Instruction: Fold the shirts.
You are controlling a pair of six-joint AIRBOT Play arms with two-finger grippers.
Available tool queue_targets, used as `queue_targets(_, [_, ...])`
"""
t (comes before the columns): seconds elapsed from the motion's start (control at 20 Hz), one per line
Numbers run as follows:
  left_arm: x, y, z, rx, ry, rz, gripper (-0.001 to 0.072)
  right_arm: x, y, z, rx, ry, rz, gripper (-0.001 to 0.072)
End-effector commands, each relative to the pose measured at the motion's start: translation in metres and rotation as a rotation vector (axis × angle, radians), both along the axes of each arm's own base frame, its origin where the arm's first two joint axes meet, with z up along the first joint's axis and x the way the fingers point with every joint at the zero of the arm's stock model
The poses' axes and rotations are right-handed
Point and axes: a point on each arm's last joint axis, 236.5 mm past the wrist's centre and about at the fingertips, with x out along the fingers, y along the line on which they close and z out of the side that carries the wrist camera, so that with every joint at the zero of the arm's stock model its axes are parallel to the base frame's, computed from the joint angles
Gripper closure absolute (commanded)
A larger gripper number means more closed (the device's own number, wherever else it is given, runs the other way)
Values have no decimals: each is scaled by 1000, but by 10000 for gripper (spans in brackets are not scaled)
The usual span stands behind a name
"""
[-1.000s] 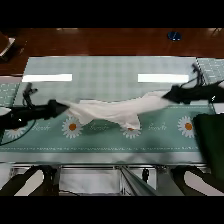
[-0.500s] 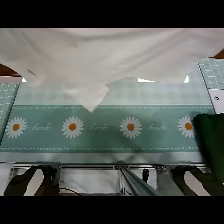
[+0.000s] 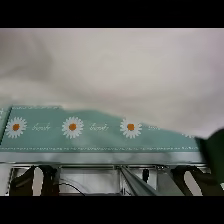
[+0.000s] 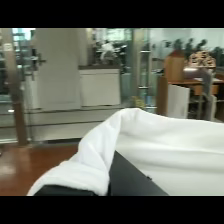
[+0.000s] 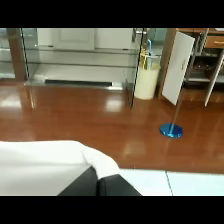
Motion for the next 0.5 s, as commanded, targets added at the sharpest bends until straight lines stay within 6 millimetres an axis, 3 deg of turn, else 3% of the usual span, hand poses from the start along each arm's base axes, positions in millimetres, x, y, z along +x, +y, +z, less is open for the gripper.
queue_targets(0.0, [0, 17, -19, -8, 48, 89, 676, 5, -10, -32, 22, 108, -40, 690])
queue_targets(0.1, [32, 35, -65, -68, 169, 85, 676, 32, -10, -76, 55, 242, -14, 689])
queue_targets(0.2, [69, 48, -134, -185, 331, 37, 677, 63, -6, -129, 102, 373, 28, 689])
queue_targets(0.45, [152, 36, -303, -476, 677, -158, 676, 158, -6, -258, 240, 587, 83, 690])
